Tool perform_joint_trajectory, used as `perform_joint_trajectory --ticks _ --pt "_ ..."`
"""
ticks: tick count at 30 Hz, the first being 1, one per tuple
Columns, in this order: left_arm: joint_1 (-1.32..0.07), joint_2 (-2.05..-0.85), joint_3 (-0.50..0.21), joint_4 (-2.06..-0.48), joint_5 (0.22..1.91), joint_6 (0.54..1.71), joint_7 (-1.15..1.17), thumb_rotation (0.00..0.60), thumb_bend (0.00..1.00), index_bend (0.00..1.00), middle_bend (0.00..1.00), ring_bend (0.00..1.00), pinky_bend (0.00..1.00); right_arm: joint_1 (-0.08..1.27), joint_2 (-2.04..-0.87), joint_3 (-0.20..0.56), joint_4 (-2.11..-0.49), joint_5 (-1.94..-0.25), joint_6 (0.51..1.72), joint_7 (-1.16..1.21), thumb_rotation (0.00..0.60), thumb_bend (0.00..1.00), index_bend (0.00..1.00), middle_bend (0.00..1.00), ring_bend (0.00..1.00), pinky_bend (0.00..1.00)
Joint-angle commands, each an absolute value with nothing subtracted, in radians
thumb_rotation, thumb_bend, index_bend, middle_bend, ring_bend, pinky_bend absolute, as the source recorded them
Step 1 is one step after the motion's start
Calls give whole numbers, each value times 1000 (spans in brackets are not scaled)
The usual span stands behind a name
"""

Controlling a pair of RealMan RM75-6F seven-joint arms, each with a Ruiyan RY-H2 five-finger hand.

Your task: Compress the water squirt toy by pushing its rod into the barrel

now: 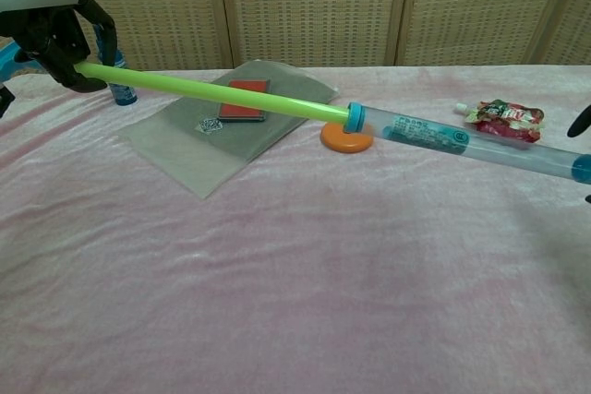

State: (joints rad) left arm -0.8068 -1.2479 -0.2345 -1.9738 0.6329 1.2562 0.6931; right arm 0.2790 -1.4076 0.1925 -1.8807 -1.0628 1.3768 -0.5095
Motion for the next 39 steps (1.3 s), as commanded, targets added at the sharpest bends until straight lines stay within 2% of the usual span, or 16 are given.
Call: perform_joint_trajectory --ticks 1,11,16,24,39 --pt "-807 -1248 -235 -1976 636 1256 686 600 649 838 918 829 765 283 -1411 190 -1879 -1055 1378 -521 600 380 335 1000 1000 833" --pt "-806 -1234 -230 -1995 645 1255 673 600 650 838 918 829 765 296 -1435 198 -1844 -1042 1392 -526 600 398 501 1000 1000 833" --pt "-804 -1228 -224 -1994 646 1253 669 600 649 838 918 829 765 299 -1441 204 -1830 -1045 1404 -520 600 461 626 1000 1000 834" --pt "-805 -1224 -223 -2005 655 1252 659 600 649 838 918 829 765 297 -1444 203 -1825 -1053 1421 -515 600 521 699 1000 1000 833" --pt "-826 -1246 -197 -2032 654 1273 721 600 650 838 918 829 765 360 -1472 231 -1844 -1047 1416 -613 600 526 750 1000 1000 833"
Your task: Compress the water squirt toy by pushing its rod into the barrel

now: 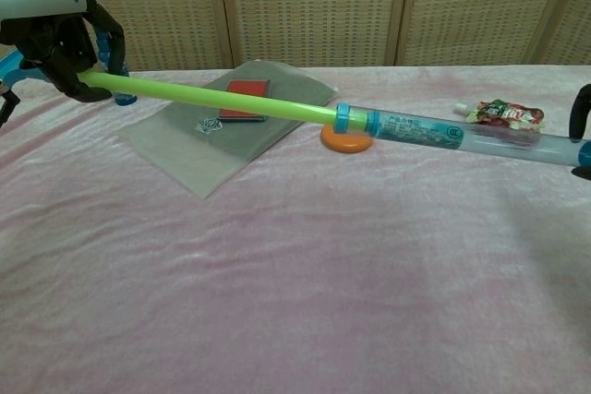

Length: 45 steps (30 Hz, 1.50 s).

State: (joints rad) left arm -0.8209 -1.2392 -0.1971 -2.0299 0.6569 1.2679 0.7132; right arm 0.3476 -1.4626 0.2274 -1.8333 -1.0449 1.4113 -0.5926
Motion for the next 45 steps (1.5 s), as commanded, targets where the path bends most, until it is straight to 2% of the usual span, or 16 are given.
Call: perform_joint_trajectory --ticks 1,18,45 --pt "-829 -1252 -197 -2034 652 1276 726 600 650 838 918 829 765 363 -1476 232 -1846 -1049 1419 -621 600 527 751 1000 1000 833" --pt "-891 -1423 -186 -2014 638 1340 839 600 650 838 918 829 765 434 -1523 239 -1913 -1068 1439 -742 600 534 756 1000 1000 833" --pt "-914 -1526 -184 -1991 624 1361 885 600 650 838 918 829 765 465 -1596 189 -1932 -1109 1457 -805 600 533 759 1000 1000 833"
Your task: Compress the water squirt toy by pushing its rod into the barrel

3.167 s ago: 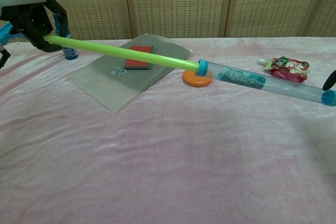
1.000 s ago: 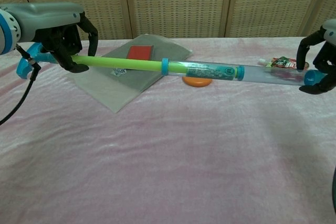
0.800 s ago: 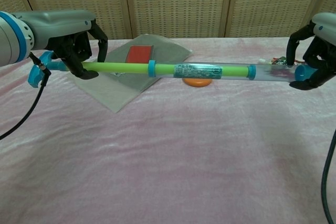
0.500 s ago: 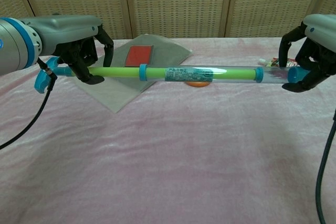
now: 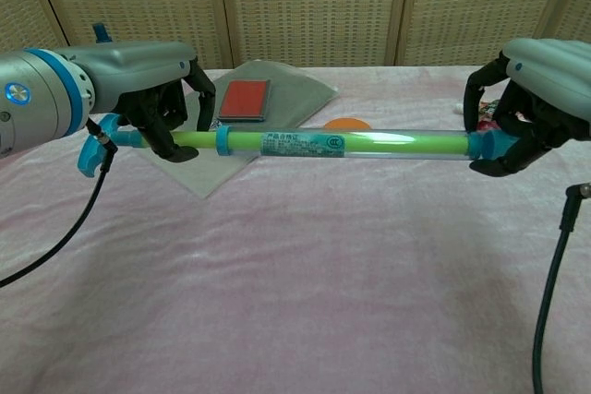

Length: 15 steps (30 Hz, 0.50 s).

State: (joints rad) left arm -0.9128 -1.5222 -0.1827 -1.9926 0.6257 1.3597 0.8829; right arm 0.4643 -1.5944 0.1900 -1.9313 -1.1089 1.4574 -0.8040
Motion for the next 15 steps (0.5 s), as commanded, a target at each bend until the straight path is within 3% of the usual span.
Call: perform_joint_trajectory --ticks 1,15 --pt "-915 -1529 -185 -1990 623 1362 887 600 650 838 918 829 765 466 -1597 189 -1932 -1109 1457 -806 600 533 759 1000 1000 833" --pt "-917 -1545 -188 -1981 614 1362 892 600 650 837 918 829 765 472 -1626 176 -1915 -1108 1450 -812 600 533 757 1000 1000 833"
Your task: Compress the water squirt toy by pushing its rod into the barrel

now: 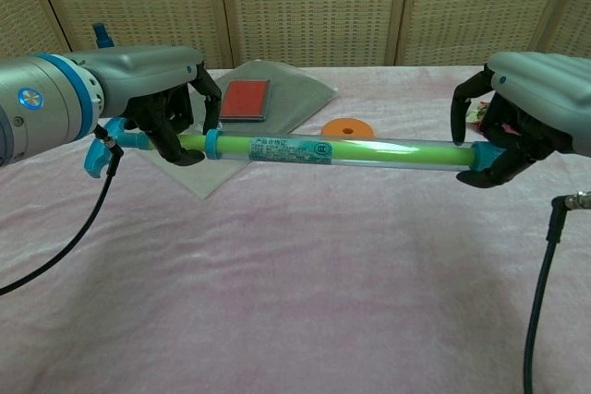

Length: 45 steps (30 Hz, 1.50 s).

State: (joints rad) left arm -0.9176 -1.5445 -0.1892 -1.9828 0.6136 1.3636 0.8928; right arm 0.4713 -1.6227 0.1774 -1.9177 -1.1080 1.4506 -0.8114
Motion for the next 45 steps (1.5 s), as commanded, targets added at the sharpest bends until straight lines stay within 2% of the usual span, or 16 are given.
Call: perform_joint_trajectory --ticks 1,3,4,6,8,10,11,13,15,18,24,28,31,34,39,45 --pt "-917 -1546 -187 -1979 615 1362 892 600 650 836 918 829 765 472 -1628 176 -1912 -1108 1451 -813 600 533 751 1000 1000 833" --pt "-914 -1541 -177 -1974 621 1363 897 600 644 811 907 826 764 472 -1627 174 -1902 -1097 1448 -821 600 521 705 1000 1000 828" --pt "-912 -1537 -173 -1974 623 1362 898 600 636 786 890 818 761 472 -1625 173 -1900 -1091 1446 -826 600 496 647 998 990 801" --pt "-909 -1526 -163 -1978 617 1358 907 600 560 649 778 743 719 471 -1619 170 -1898 -1074 1440 -838 600 426 519 931 913 692" --pt "-908 -1513 -158 -1988 597 1357 920 600 457 489 625 629 641 471 -1612 168 -1895 -1051 1436 -854 600 355 391 753 744 540" --pt "-908 -1497 -157 -2002 573 1356 935 600 383 333 451 492 542 471 -1605 170 -1897 -1021 1430 -872 600 302 283 522 538 407" --pt "-909 -1486 -157 -2011 557 1354 942 600 357 254 359 402 471 472 -1600 173 -1898 -1006 1428 -877 600 292 260 462 483 379" --pt "-910 -1467 -159 -2027 530 1349 951 600 323 152 246 270 364 470 -1593 175 -1898 -987 1425 -879 600 273 223 332 354 330" --pt "-910 -1446 -163 -2046 505 1343 952 600 291 93 175 189 300 468 -1585 174 -1894 -976 1423 -876 600 261 205 253 264 293" --pt "-903 -1416 -158 -2073 491 1333 940 600 258 58 116 118 232 460 -1568 165 -1888 -968 1422 -866 600 245 180 170 159 231" --pt "-871 -1376 -124 -2112 528 1334 899 600 255 39 60 60 146 429 -1533 136 -1886 -992 1435 -814 600 244 176 140 120 204" --pt "-756 -1319 -30 -2145 761 1362 743 600 256 37 25 16 100 362 -1445 63 -1877 -1119 1441 -643 600 244 176 101 56 158" --pt "-661 -1293 67 -2105 994 1412 635 600 256 36 0 0 63 322 -1382 1 -1845 -1244 1444 -508 600 243 173 34 3 84" --pt "-576 -1289 149 -2020 1209 1477 544 600 256 36 0 0 34 289 -1338 -54 -1792 -1378 1464 -377 600 241 157 0 0 33" --pt "-475 -1287 219 -1907 1399 1575 494 600 256 32 0 0 0 244 -1304 -103 -1713 -1503 1511 -256 600 229 114 0 0 0" --pt "-378 -1276 249 -1830 1487 1657 452 600 253 12 0 0 0 194 -1291 -121 -1642 -1560 1564 -170 600 219 75 0 0 0"
